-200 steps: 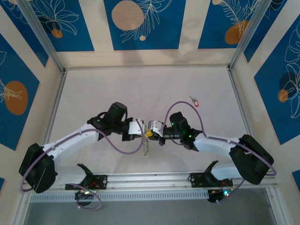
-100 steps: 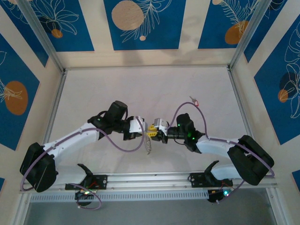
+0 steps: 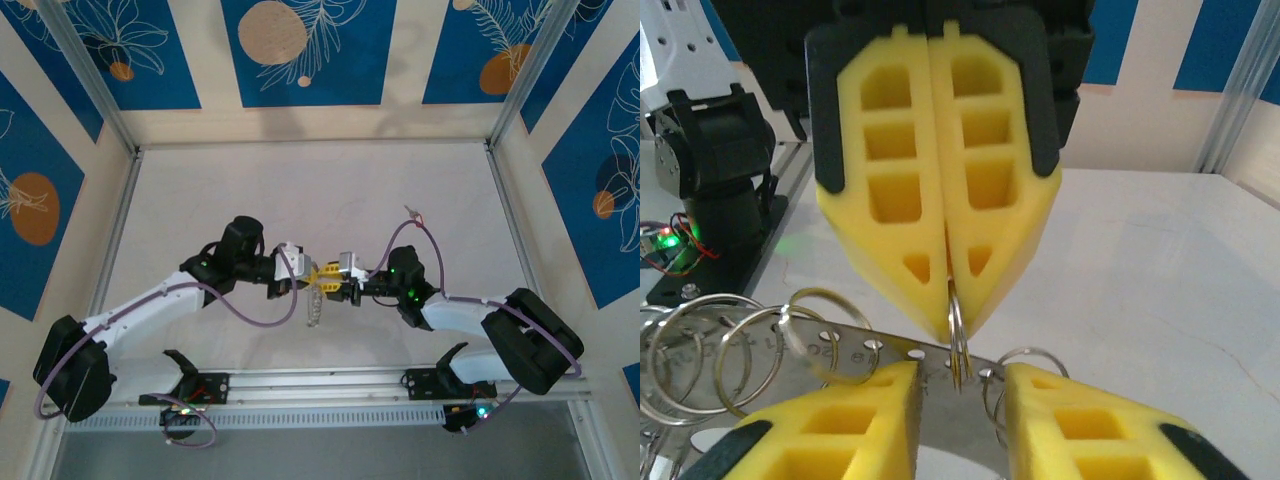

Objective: Put the keys on the keyring

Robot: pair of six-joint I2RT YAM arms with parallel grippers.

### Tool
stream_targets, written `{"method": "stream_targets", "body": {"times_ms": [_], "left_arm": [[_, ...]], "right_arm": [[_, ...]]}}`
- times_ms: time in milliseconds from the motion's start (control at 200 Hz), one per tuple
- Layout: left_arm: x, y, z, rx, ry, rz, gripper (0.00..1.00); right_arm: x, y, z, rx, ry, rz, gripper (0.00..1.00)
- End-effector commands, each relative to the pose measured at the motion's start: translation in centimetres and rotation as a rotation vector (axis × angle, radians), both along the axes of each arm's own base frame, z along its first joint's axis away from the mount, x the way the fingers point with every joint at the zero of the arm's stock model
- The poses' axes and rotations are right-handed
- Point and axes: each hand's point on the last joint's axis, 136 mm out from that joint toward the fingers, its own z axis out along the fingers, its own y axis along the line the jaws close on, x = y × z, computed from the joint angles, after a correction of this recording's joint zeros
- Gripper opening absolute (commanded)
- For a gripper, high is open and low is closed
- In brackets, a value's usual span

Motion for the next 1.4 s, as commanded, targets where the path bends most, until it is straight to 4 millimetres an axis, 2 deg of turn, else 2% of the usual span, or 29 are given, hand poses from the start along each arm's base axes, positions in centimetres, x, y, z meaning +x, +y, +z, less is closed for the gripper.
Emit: {"method": "stream_targets", "body": {"times_ms": [0,120,280,485,555,640,725,1115,1395], "left_arm": [[-0.4,-0.5,1.8,-0.082,-0.009,-0.031,0.00],[-0.3,-0.7,1.9,-0.109,0.004,-0.020,0.00],[-0.2,-1.0,2.7,-0.164,0.015,-0.010,0.00],[-0.3,-0.6,1.6,-0.105,0.023,-0.003,0.00],[-0.1,-0.1,0.8,-0.045,0.010,0.019,0.08],[0.9,0.7,-0.2,0.040,-0.009,0.074,0.12],[0.9,1.2,-0.9,0.105,-0.005,0.076,0.19],[1.2,0.7,-1.5,0.129,0.014,0.056,0.25],[1.9,1.0,-3.2,0.220,-0.018,0.080,0.25]], "right_arm": [[-0.3,-0.1,1.1,0.038,-0.021,0.014,0.24],[-0.2,-0.1,1.2,0.039,-0.015,0.008,0.18],[-0.1,-0.1,0.8,0.034,-0.003,-0.001,0.14],[0.6,-0.4,1.1,0.041,-0.010,-0.051,0.00],[1.0,-0.5,1.0,0.015,-0.001,-0.072,0.00],[1.4,-0.5,0.4,-0.049,0.007,-0.095,0.00],[1.8,-0.5,-0.2,-0.120,0.017,-0.117,0.00],[1.9,0.4,-1.9,-0.254,0.091,-0.109,0.00],[1.5,0.8,-2.0,-0.262,0.111,-0.077,0.00]]}}
